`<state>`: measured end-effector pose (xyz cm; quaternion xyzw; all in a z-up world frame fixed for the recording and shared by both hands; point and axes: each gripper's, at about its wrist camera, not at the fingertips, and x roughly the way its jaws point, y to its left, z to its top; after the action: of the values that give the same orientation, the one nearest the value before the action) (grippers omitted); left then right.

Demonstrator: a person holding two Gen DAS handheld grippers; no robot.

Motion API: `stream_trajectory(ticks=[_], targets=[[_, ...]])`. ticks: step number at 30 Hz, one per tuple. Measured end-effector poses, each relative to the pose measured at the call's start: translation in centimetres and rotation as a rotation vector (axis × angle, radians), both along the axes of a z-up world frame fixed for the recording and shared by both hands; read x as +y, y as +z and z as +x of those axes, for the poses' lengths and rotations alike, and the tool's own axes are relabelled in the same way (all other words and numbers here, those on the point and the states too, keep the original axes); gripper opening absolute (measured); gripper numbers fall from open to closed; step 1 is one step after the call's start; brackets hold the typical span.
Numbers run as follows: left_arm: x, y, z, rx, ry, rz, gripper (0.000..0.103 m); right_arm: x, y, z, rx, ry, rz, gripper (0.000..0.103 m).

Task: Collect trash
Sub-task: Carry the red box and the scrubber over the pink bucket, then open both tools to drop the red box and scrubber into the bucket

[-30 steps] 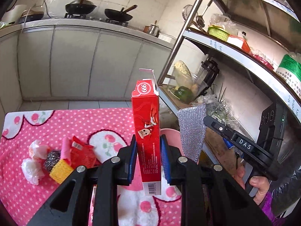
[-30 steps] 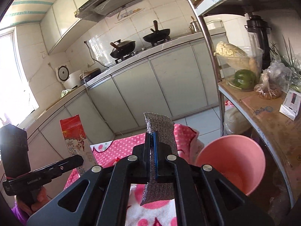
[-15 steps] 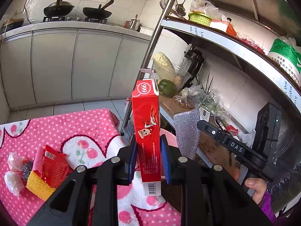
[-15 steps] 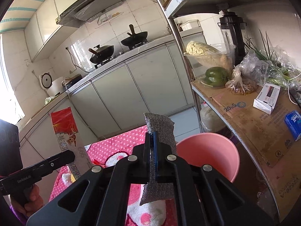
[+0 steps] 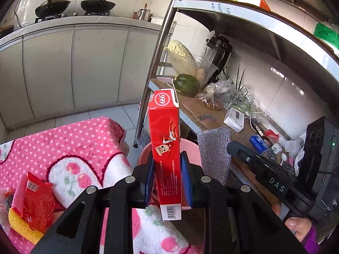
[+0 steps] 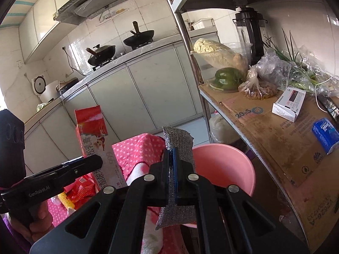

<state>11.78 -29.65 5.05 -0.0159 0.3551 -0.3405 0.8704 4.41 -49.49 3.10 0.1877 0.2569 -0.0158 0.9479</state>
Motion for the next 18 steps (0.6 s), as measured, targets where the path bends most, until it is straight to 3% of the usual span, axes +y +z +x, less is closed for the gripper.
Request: stream_trajectory(ticks=[7,18], targets=[[-3.9,-3.4,1.8,0.032,-0.024,0.053,0.023,-0.7,-2.9,1.4,0.065,-0.021,-0.053,0.003],[-7.7,-8.7,4.7,0.105,-0.015,0.122,0.023,-1.9,-6.9,3.4,0.144,-0.038,-0.039,0.003]])
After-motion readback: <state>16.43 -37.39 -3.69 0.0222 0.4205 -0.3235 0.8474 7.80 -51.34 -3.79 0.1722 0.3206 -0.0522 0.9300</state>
